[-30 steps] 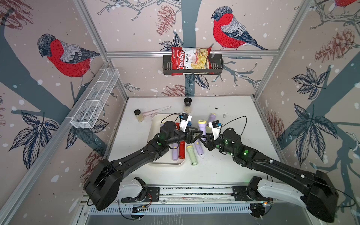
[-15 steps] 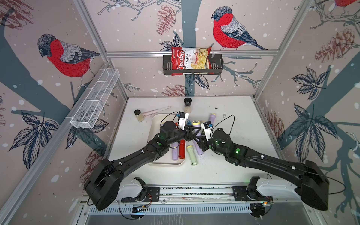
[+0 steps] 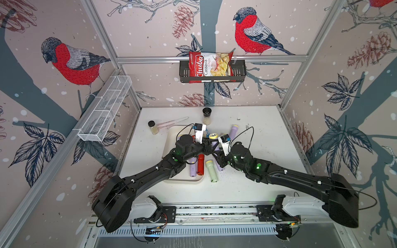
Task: Put the flashlights into the storage boxes
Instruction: Pick up the flashlight from the center of the board.
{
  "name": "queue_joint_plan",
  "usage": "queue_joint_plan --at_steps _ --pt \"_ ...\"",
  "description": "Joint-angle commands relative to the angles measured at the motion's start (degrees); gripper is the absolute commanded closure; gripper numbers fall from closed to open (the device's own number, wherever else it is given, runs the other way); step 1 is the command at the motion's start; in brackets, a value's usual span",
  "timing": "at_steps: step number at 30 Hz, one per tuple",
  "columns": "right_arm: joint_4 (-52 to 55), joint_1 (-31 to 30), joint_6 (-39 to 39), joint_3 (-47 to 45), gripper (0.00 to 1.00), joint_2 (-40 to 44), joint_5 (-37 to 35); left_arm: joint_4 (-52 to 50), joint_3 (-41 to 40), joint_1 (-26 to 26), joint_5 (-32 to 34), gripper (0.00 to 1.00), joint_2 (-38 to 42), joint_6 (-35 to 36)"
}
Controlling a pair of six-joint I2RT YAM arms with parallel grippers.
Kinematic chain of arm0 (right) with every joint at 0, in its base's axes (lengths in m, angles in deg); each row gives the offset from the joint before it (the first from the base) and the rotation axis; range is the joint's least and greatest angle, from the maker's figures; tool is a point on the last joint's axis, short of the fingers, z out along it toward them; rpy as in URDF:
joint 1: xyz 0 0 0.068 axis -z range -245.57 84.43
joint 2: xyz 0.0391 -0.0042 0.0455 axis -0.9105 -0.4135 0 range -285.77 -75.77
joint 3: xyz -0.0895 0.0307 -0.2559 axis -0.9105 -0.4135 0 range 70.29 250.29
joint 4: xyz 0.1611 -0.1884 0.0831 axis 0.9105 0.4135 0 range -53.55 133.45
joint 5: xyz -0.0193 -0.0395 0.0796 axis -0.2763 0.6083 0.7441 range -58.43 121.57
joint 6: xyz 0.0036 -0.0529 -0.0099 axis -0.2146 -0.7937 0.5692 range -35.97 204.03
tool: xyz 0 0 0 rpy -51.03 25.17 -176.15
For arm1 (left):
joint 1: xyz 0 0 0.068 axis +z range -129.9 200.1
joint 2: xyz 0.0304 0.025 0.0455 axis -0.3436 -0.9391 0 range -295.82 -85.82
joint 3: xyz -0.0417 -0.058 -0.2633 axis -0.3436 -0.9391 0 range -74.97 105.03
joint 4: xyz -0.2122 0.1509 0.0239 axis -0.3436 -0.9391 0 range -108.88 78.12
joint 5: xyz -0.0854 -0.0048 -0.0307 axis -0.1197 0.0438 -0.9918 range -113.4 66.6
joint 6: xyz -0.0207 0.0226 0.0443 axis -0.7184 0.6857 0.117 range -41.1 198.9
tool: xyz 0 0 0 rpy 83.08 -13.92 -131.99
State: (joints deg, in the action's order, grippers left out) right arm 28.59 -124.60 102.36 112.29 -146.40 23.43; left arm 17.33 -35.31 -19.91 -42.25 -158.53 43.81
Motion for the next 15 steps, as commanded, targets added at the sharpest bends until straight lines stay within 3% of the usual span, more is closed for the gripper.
queue_joint_plan --at_steps 1,4,5,6,15 --pt "0.3 -0.3 -0.8 0.2 0.69 0.1 0.1 0.7 -0.1 -0.1 3.6 0.63 1.5 0.7" --pt "0.2 -0.4 -0.5 -0.2 0.59 0.8 -0.7 -1.8 -1.0 0.5 6.7 0.66 3.2 1.3" --pt "0.5 -0.4 -0.2 -0.2 0.25 1.0 -1.2 -3.7 -1.0 1.1 7.1 0.67 3.8 1.3" --pt "0.8 -0.4 0.1 -0.1 0.0 1.1 -1.6 -5.3 -1.1 1.8 7.0 0.69 4.4 1.2" --pt "-2.0 0.0 0.8 -1.7 0.01 2.4 -1.0 -31.1 -0.6 9.1 7.8 0.67 11.6 4.1"
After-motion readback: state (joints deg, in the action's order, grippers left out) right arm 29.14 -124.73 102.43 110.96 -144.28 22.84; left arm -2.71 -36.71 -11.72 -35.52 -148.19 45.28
